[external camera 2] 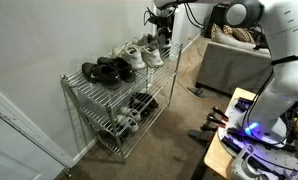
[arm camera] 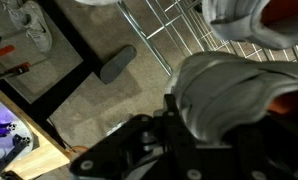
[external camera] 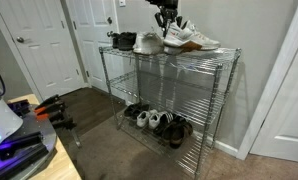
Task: Move the sneaker from the second shelf to the right side of the topmost shelf.
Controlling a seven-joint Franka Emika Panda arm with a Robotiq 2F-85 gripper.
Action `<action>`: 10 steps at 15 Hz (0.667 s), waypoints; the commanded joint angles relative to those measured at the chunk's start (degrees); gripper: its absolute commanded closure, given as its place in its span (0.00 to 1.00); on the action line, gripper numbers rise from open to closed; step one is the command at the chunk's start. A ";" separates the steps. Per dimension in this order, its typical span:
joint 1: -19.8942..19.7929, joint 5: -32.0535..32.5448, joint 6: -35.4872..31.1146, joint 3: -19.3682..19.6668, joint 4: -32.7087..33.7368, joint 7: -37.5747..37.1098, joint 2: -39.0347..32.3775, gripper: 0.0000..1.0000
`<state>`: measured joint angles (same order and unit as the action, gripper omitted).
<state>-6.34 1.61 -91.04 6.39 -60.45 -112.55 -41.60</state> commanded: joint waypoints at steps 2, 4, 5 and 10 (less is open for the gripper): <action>-0.88 -1.17 2.02 -0.63 2.85 1.25 -0.81 0.43; -0.39 -0.93 1.82 -0.62 1.82 0.58 0.47 0.30; 0.02 -0.61 1.32 -0.51 1.15 0.01 1.18 0.23; 1.19 -0.61 0.13 -0.87 -0.93 -0.32 3.30 0.00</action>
<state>-5.65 1.56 -90.54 5.99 -58.35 -112.57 -41.11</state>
